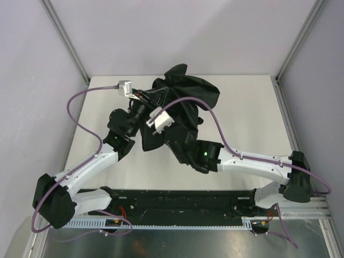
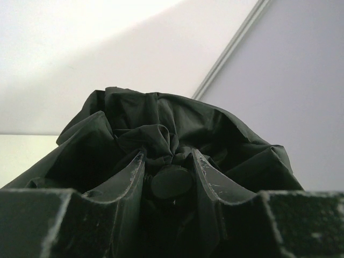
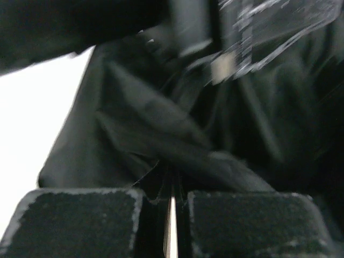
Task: Put away the umbrella
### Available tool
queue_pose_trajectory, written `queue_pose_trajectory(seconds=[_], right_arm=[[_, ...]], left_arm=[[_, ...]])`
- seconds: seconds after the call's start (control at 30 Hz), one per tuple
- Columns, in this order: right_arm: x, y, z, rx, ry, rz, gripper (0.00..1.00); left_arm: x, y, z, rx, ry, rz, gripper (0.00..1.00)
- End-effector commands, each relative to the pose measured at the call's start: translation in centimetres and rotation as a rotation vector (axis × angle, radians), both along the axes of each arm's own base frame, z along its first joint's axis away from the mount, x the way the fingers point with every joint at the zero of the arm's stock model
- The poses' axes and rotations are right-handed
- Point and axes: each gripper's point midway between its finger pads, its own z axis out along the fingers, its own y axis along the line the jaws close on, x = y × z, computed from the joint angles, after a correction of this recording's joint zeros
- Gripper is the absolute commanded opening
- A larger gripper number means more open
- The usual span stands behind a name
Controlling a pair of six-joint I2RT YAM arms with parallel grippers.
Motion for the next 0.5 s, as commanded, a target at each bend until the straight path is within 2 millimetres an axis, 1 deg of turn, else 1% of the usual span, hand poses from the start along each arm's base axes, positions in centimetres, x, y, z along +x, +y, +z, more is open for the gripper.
queue_pose_trajectory(seconds=[0.0, 0.1, 0.2, 0.27, 0.3, 0.33, 0.37, 0.4, 0.47], right_arm=[[5.2, -1.2, 3.9, 0.106, -0.077, -0.150, 0.00], [7.9, -1.7, 4.3, 0.108, -0.092, -0.185, 0.00], [9.4, -1.4, 5.0, 0.116, -0.071, -0.157, 0.00], [9.7, -1.6, 4.9, 0.106, -0.030, -0.149, 0.00], [9.4, -1.6, 4.8, 0.100, -0.007, -0.137, 0.00], [8.7, -1.5, 4.8, 0.094, 0.014, -0.112, 0.01], [7.7, -1.6, 4.8, 0.088, 0.033, -0.080, 0.05], [6.1, -1.4, 4.9, 0.085, 0.059, -0.029, 0.13], [2.3, -1.1, 5.2, 0.076, 0.130, 0.092, 0.32]], left_arm=[[-3.4, -0.9, 3.3, -0.063, -0.088, -0.145, 0.00], [-5.1, -1.5, 3.7, -0.033, -0.131, -0.222, 0.00], [-6.6, -2.1, 4.3, -0.019, -0.188, -0.291, 0.00], [-7.5, -2.4, 4.6, -0.018, -0.232, -0.328, 0.00], [-7.7, -2.5, 4.7, -0.015, -0.247, -0.338, 0.00], [-7.8, -2.5, 4.7, -0.011, -0.257, -0.337, 0.00], [-7.6, -2.4, 4.7, -0.010, -0.260, -0.330, 0.00], [-7.4, -2.2, 4.6, -0.009, -0.258, -0.319, 0.00], [-6.6, -2.0, 4.5, -0.004, -0.257, -0.292, 0.00]])
